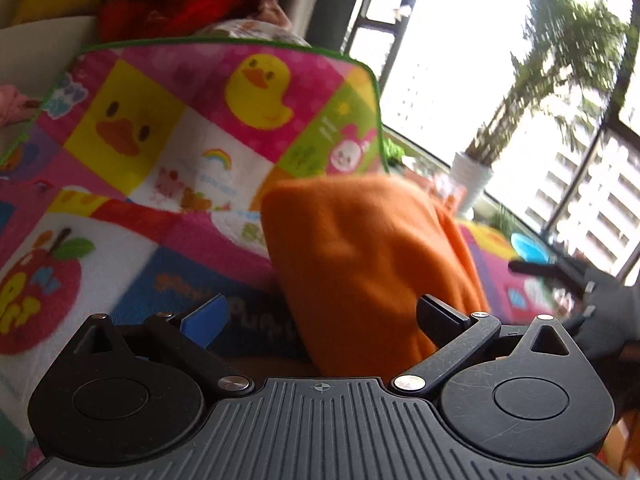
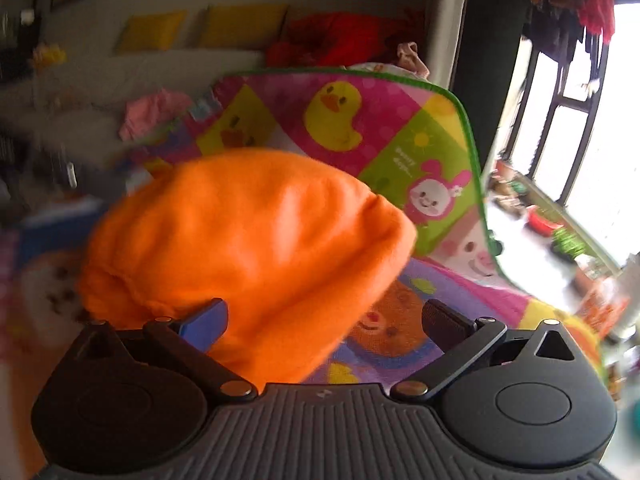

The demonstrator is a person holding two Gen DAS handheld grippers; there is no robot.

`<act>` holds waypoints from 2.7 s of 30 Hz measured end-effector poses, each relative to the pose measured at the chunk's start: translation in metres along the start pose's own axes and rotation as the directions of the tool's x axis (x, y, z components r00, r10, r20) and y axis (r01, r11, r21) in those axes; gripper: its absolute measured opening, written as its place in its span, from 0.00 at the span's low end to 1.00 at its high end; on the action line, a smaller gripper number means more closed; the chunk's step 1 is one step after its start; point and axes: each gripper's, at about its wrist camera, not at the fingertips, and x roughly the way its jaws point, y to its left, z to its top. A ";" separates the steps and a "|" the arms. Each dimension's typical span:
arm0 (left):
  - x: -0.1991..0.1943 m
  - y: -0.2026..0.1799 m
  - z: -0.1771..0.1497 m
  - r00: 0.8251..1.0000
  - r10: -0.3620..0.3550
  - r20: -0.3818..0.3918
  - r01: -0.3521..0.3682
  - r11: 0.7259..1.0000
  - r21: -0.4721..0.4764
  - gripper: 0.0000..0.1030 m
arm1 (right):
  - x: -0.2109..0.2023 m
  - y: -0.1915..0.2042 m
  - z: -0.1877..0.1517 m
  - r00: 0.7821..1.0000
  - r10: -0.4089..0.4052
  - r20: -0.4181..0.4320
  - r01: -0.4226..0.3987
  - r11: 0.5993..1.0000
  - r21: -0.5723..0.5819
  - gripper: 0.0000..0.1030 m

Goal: Fold clothes

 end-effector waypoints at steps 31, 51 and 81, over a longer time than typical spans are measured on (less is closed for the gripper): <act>0.023 0.030 -0.032 0.998 0.011 0.056 -0.004 0.991 -0.137 1.00 | 0.093 -0.013 0.038 0.960 0.272 -0.072 -0.214 0.872 0.440 1.00; 0.025 0.037 -0.032 0.998 -0.019 0.058 0.029 0.982 -0.187 1.00 | 0.059 0.019 0.003 0.997 0.034 -0.070 -0.023 0.989 0.148 1.00; 0.112 0.031 0.086 0.906 -0.420 -0.051 0.376 0.855 -0.357 1.00 | -0.008 -0.036 0.019 0.977 -0.122 0.177 0.106 0.989 0.099 1.00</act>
